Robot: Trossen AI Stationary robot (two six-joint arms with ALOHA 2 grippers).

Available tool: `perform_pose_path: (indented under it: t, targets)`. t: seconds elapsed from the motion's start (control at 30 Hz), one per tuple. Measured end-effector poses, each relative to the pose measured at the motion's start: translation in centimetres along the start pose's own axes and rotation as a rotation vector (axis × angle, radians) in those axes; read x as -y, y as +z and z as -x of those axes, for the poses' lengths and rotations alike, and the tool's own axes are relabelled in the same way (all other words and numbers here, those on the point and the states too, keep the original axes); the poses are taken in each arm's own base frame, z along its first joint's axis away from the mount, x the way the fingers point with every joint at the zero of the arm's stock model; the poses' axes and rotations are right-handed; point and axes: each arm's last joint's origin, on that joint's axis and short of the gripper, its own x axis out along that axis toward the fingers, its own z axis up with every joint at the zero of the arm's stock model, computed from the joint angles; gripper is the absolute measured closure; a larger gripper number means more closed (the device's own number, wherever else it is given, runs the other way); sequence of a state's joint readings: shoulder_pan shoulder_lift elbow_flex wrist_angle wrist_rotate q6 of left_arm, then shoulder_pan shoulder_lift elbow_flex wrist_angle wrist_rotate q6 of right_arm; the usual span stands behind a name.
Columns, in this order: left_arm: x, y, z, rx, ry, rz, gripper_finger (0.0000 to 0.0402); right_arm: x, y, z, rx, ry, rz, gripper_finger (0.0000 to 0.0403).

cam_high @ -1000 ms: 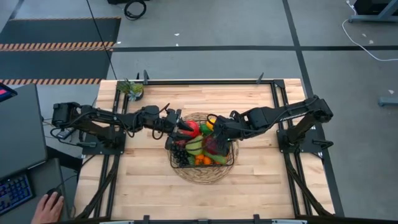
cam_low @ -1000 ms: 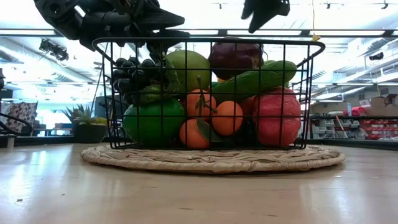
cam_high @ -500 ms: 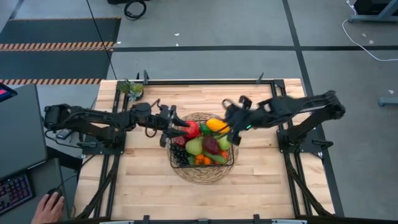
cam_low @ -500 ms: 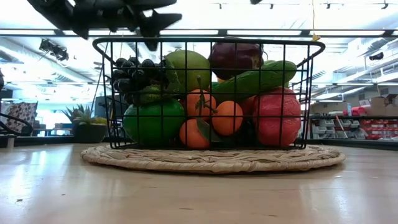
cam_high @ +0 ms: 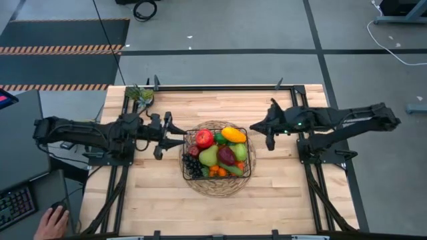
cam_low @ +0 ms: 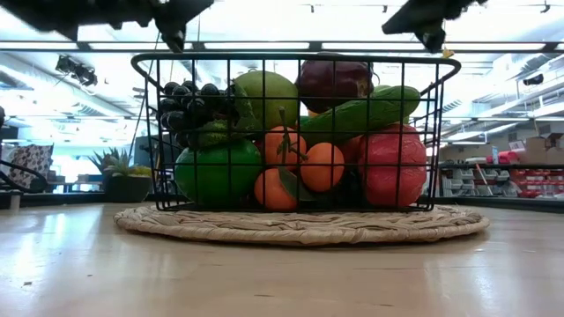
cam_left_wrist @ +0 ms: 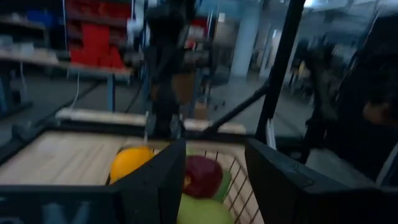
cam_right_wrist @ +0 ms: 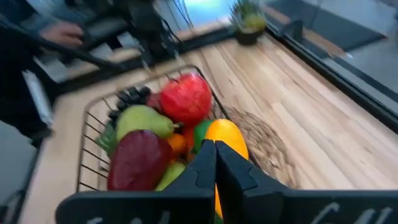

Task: Build produce basket
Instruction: Return to Home Position

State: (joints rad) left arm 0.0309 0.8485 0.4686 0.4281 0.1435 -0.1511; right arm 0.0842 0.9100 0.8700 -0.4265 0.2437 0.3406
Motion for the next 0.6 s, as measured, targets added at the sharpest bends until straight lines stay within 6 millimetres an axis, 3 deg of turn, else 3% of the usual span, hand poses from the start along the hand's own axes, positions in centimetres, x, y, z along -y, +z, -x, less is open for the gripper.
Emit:
perform_pose_path:
  t: [0.27, 0.6]
  targets:
    - [-0.6, -3.2, 1.3, 0.076, 0.019, 0.067, 0.0230, 2.8, -4.9, 1.4, 0.242, 0.109, -0.037, 0.0390]
    - [-0.7, -3.7, 1.8, 0.042, 0.027, 0.065, 0.0270, 5.4, -11.0, 0.3, 0.435, 0.265, -0.112, 0.0395]
